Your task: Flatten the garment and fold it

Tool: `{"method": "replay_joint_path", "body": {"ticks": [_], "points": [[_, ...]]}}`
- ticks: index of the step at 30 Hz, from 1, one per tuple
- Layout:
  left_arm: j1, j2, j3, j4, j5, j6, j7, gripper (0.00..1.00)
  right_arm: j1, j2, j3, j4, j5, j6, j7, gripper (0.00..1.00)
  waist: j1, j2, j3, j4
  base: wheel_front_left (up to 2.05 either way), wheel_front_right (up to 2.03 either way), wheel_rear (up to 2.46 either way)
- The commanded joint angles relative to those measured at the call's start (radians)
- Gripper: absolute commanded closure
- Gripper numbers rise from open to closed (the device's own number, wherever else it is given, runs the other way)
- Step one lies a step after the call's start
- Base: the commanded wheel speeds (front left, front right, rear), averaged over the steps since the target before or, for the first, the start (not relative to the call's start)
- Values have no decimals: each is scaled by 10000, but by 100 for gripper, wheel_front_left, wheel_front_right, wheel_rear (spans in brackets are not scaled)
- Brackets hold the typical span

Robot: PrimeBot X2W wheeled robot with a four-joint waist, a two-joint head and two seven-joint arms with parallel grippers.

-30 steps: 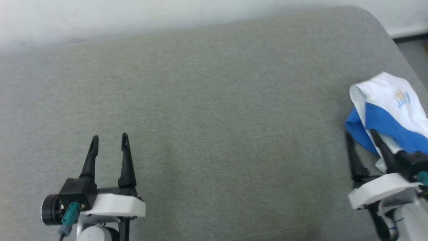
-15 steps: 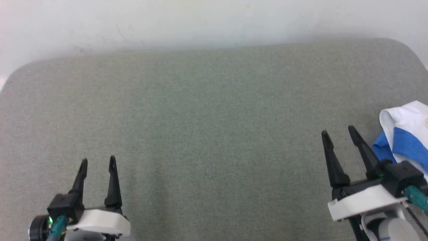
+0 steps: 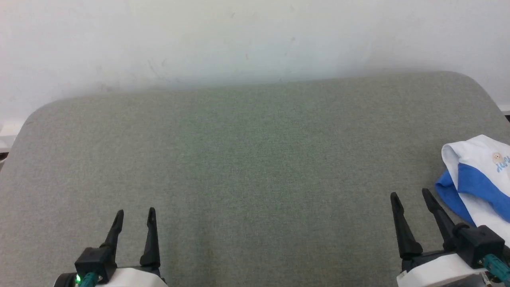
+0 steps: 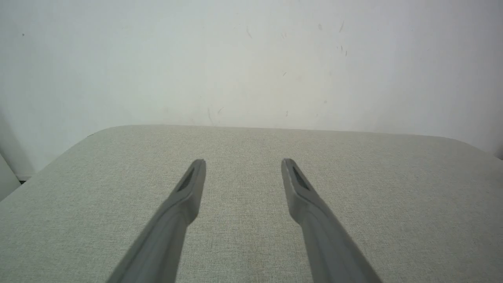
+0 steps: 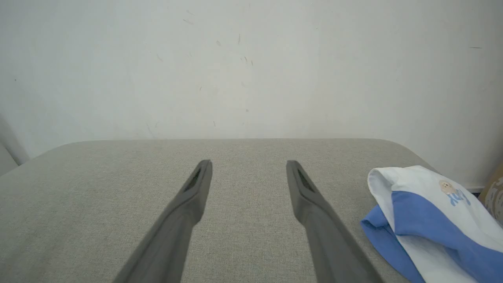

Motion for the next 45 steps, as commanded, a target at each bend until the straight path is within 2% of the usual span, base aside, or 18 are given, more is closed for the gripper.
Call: {"method": "replay_joint_path", "body": {"ticks": [1,8,9,45], "points": [[100,-50,-35,41,108,-67,-47,0,110,48,-31,-79,-92,-19,48,0,1,0,-40,-20,0,0,0],[-26,-106,-20,81,180,-101,-47,0,179,89,71,-195,-179,-19,128,0,1,0,38,13,0,0,0],[-6,-75,-25,49,65,-80,3,100,106,52,71,-137,-135,0,103,100,1,0,33,9,0,0,0],[-241,-171,-140,-314,474,39,729,100,-310,64,78,140,-462,-4,392,100,2,0,103,366,0,0,0]]}}
